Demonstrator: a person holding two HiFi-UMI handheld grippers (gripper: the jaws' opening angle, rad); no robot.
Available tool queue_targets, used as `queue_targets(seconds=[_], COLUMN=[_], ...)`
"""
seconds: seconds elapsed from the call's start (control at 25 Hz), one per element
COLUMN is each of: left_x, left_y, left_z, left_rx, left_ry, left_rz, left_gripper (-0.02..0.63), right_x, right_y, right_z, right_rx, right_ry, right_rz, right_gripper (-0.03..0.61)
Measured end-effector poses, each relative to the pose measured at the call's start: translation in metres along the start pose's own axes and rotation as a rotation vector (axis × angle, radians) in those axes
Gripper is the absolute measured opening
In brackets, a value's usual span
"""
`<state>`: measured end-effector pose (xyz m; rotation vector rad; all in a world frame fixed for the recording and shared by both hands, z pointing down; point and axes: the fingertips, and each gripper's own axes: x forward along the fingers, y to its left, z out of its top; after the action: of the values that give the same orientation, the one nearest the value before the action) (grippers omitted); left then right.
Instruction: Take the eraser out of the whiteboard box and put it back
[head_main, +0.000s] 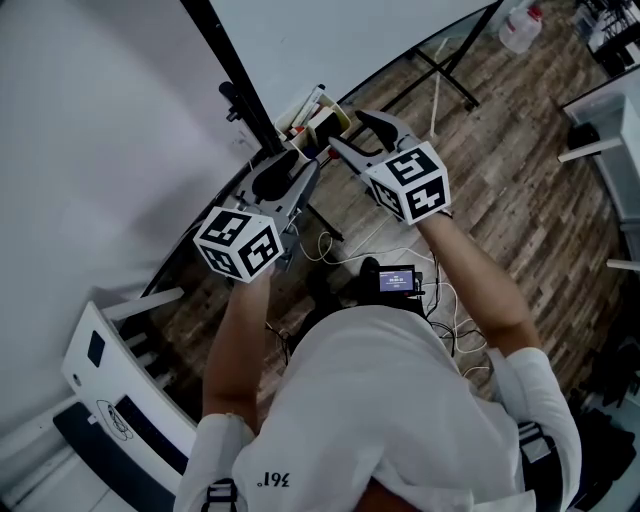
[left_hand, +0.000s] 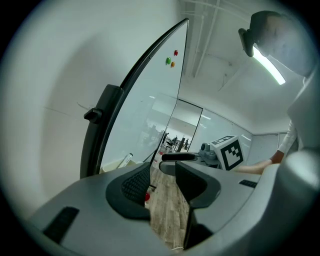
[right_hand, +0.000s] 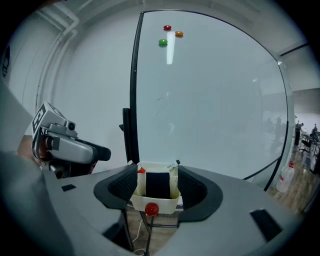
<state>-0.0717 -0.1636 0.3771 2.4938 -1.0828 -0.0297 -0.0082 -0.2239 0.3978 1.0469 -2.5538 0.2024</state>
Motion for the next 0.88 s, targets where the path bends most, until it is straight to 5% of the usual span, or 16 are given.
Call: queue_targets(seconds=[0.24, 0.88], left_x=[-0.004, -0.022], left_y=[-0.011, -0.047], left_z=[0.006, 0.020], left_rx=[0.006, 0.020], left_ry=[-0.013, -0.063], left_rz=[-0.017, -0.079], left_gripper=[0.166, 0.164], right_x=[-0.021, -0.083], right_y=[0.002, 0.005], right_z=[0.010, 0.039], right_rx=[0.014, 0.062], right_ry=[-0.029, -0.121], right_rz=[-0.010, -0.046], right_gripper=[0.258, 0.103])
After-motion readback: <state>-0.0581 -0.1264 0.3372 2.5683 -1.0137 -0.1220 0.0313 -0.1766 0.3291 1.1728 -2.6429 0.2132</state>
